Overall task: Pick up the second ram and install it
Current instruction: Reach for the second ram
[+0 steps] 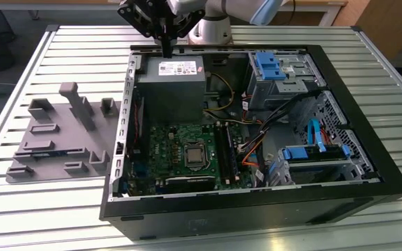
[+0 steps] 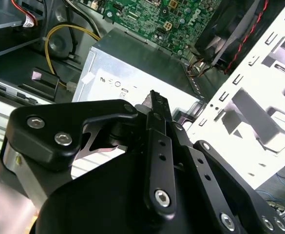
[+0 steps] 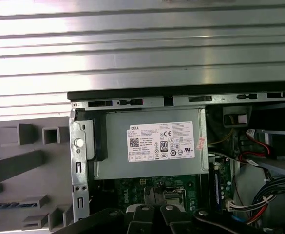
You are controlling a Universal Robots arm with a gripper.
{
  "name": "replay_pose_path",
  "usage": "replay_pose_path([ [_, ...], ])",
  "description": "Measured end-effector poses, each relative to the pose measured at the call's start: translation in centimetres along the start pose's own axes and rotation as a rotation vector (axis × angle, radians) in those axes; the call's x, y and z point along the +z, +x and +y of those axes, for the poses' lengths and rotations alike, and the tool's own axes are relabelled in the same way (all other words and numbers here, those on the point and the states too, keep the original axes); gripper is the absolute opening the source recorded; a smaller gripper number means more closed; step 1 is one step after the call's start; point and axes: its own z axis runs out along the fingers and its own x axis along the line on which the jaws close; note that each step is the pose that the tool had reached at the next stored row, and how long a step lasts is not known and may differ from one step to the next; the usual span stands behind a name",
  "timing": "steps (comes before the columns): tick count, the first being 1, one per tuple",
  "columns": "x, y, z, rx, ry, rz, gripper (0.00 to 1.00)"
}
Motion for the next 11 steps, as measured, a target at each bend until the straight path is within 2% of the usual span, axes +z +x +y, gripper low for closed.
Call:
replay_pose_path([
  [11, -0.04, 1.27, -0.09, 0.000, 0.0000, 0.0000, 0.11],
])
